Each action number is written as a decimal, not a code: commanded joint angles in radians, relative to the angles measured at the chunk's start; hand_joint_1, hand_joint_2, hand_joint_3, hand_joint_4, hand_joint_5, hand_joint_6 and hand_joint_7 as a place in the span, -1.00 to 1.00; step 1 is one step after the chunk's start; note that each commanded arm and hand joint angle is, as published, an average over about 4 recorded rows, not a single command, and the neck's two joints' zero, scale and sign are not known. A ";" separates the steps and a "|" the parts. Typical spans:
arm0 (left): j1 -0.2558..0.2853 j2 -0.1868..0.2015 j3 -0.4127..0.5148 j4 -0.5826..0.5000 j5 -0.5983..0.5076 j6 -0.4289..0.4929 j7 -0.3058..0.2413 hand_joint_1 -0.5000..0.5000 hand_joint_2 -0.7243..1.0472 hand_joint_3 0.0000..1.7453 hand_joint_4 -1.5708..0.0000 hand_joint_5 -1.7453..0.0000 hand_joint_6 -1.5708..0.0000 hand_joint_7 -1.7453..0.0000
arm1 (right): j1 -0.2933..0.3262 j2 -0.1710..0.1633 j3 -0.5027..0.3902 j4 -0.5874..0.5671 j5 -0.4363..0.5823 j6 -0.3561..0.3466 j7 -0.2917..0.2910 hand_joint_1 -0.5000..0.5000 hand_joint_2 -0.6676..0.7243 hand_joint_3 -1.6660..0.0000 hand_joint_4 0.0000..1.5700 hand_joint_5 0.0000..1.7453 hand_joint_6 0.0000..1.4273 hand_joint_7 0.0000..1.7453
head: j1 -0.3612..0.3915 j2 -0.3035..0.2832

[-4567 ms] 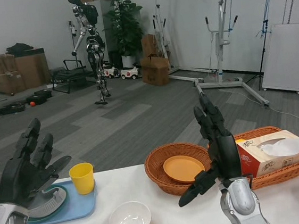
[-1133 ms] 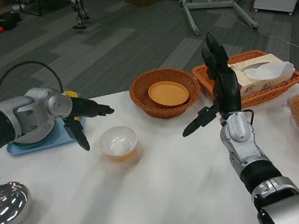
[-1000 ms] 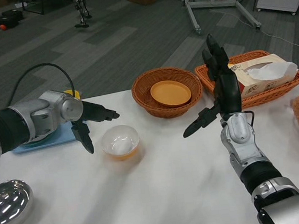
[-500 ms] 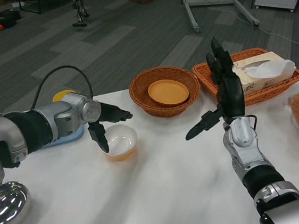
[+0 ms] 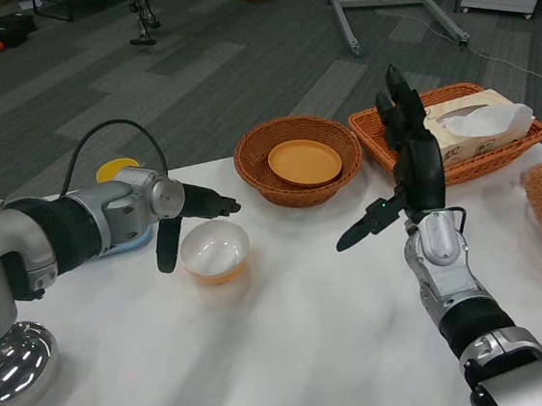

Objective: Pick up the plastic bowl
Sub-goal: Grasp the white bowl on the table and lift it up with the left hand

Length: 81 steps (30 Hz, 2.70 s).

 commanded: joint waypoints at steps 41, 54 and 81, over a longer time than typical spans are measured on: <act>0.071 -0.168 0.056 0.204 0.115 -0.054 0.145 1.00 0.50 -0.90 1.00 1.00 1.00 0.92 | 0.078 0.001 0.010 -0.092 0.037 -0.013 -0.003 -0.92 0.64 1.00 -1.00 -1.00 -1.00 -1.00 | 0.006 -0.003; 0.088 -0.183 0.015 0.268 0.046 -0.076 0.155 0.97 0.50 -0.90 1.00 1.00 1.00 0.94 | 0.083 0.001 0.011 -0.096 0.038 -0.013 -0.003 -0.92 0.64 1.00 -1.00 -1.00 -1.00 -1.00 | 0.012 -0.006; 0.110 -0.209 -0.028 0.354 -0.014 -0.127 0.210 0.69 0.50 -0.90 1.00 1.00 1.00 0.96 | 0.083 0.001 0.012 -0.093 0.039 -0.013 -0.003 -0.92 0.64 1.00 -1.00 -1.00 -1.00 -1.00 | 0.028 0.016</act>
